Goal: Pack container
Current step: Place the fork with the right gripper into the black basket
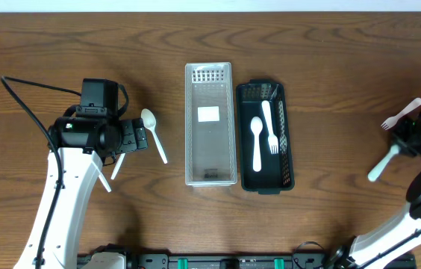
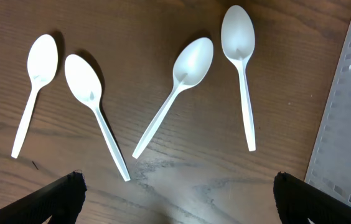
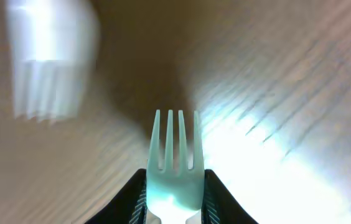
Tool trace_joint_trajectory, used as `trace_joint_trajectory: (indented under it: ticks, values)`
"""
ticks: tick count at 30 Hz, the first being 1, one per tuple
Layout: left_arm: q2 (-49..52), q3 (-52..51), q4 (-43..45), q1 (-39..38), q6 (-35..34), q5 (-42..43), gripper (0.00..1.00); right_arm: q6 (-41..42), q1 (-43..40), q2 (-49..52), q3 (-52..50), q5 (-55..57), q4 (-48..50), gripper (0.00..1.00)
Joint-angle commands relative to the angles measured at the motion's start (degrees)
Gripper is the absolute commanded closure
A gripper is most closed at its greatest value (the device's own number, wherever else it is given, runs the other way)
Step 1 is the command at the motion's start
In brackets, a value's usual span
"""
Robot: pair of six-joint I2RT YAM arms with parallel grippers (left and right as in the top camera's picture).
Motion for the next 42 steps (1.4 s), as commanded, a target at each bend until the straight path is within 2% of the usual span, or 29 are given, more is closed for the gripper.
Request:
trace_joint_trajectory:
  ticks: [1, 6, 10, 15, 20, 24, 28, 29, 30, 31, 33, 39, 42]
  values:
    - [0.31, 0.52, -0.11, 0.28, -0.52, -0.70, 0.02, -0.50, 6.05, -8.72, 6.34, -2.34, -2.05, 0.75]
    - [0.31, 0.52, -0.11, 0.28, -0.55, -0.70, 0.02, -0.61, 18.82, -15.43, 10.97, -2.75, -5.38, 0.75]
    - [0.31, 0.52, -0.11, 0.28, -0.55, -0.70, 0.02, 0.20, 32.61, -16.90, 11.47, -2.69, -4.90, 0.74]
    - [0.31, 0.52, -0.13, 0.28, -0.55, -0.70, 0.02, 4.42, 46.27, -12.74, 11.47, -0.52, -3.48, 0.74]
    - [0.31, 0.52, -0.11, 0.28, -0.55, -0.70, 0.02, 8.50, 53.57, -4.63, 11.45, 0.57, -2.34, 0.75]
    - [0.31, 0.52, -0.11, 0.28, -0.55, -0.70, 0.02, 9.29, 56.00, 2.27, 11.45, 0.48, -1.95, 0.74]
    - [0.31, 0.52, -0.11, 0.28, -0.55, -0.70, 0.02, 9.27, 56.46, 4.09, 11.45, 0.50, -1.86, 0.70]
    - [0.31, 0.52, -0.11, 0.28, -0.55, -0.70, 0.02, 9.22, 56.43, 3.96, 11.52, 0.50, -1.46, 0.67]
    - [0.31, 0.52, -0.11, 0.28, -0.55, -0.70, 0.02, 9.05, 56.30, 3.48, 11.74, 0.50, -1.44, 0.54]
    - [0.31, 0.52, -0.09, 0.28, -0.55, -0.70, 0.02, 8.96, 56.19, 3.19, 12.11, 0.50, -1.51, 0.46]
    - [0.31, 0.52, -0.11, 0.28, -0.55, -0.70, 0.02, 7.67, 55.82, 2.14, 13.42, 0.48, -2.12, 0.40]
    - [0.31, 0.52, -0.11, 0.28, -0.55, -0.70, 0.02, 6.34, 52.59, -3.61, 21.38, 2.89, -4.35, 0.41]
    - [0.31, 0.52, -0.11, 0.28, -0.55, -0.70, 0.02, 10.05, 47.43, -8.04, 25.42, 5.29, -4.37, 0.43]
